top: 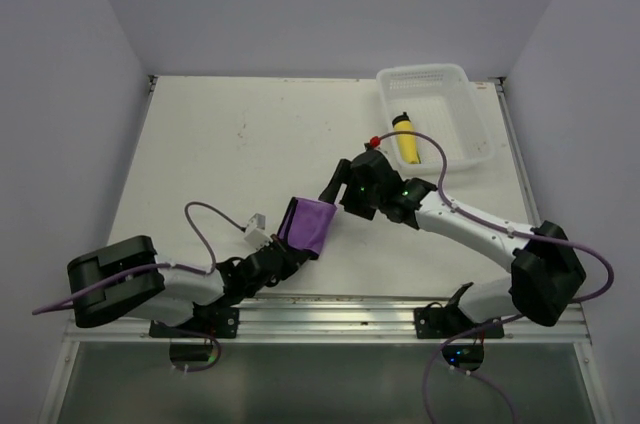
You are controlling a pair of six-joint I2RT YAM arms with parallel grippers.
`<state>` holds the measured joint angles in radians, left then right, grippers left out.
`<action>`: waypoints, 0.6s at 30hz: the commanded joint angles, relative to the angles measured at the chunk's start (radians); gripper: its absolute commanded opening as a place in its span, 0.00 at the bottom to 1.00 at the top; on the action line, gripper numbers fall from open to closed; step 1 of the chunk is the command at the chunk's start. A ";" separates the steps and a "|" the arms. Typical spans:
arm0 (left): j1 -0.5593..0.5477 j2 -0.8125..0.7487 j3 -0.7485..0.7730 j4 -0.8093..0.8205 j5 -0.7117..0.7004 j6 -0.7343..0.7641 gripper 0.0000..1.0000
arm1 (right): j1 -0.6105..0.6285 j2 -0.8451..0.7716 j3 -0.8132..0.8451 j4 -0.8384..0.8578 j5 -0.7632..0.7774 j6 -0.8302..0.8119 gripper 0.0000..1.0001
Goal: Roll the towels
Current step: Roll the towel
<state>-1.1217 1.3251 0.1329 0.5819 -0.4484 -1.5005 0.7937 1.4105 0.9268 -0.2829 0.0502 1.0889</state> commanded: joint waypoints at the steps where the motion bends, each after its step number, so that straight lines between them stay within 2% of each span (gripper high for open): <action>1: 0.000 0.005 -0.059 -0.221 0.020 -0.001 0.00 | -0.013 -0.060 0.067 -0.151 0.085 -0.213 0.79; 7: 0.000 0.006 -0.058 -0.225 0.030 0.006 0.00 | -0.013 -0.027 0.044 -0.118 0.051 -0.251 0.75; 11: 0.000 0.010 -0.052 -0.229 0.033 0.011 0.00 | -0.013 0.062 0.050 -0.072 0.004 -0.261 0.74; 18: 0.000 0.008 -0.050 -0.231 0.036 0.019 0.00 | -0.013 0.136 0.043 -0.071 0.046 -0.251 0.75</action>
<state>-1.1217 1.3022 0.1112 0.5480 -0.4213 -1.5169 0.7788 1.5391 0.9642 -0.3744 0.0807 0.8471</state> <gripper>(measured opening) 0.005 0.746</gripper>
